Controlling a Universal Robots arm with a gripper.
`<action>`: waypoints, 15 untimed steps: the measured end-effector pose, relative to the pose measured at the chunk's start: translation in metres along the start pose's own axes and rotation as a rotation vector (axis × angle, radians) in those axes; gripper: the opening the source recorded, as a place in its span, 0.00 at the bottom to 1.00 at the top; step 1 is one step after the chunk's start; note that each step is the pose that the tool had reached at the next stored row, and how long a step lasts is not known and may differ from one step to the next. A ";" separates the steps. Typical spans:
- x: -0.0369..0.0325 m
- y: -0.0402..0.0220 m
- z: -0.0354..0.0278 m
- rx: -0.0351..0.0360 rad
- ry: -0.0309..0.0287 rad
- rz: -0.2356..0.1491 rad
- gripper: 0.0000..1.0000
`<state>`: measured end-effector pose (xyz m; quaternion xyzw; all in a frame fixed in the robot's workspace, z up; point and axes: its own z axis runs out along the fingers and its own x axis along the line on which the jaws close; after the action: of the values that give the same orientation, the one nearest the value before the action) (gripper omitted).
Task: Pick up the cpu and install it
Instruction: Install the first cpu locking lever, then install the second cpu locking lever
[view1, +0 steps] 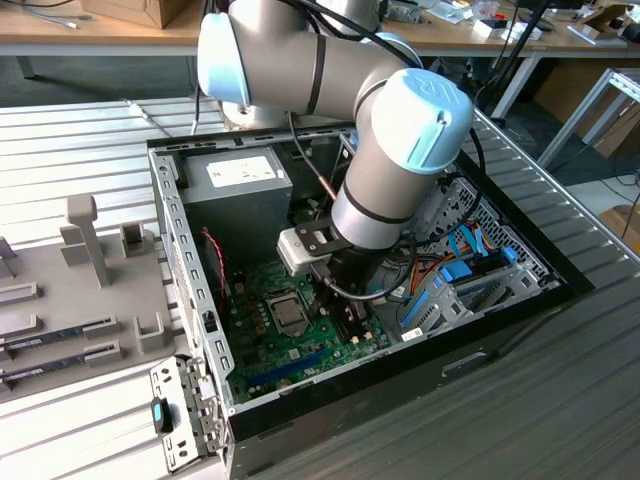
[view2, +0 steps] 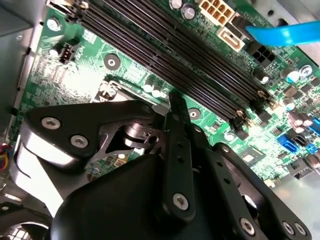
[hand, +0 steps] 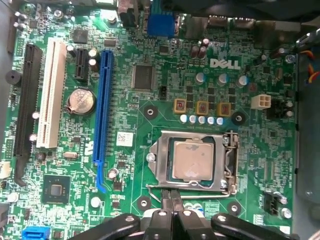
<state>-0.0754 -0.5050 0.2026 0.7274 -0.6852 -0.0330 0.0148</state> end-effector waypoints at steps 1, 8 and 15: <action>0.0000 0.0001 -0.0019 0.0000 -0.0046 0.000 0.11; -0.0003 -0.0008 -0.0190 0.0007 -0.0162 -0.001 0.11; -0.0036 -0.0089 -0.0287 0.0004 -0.0166 -0.001 0.11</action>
<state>-0.0648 -0.5016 0.2308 0.7274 -0.6850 -0.0389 0.0090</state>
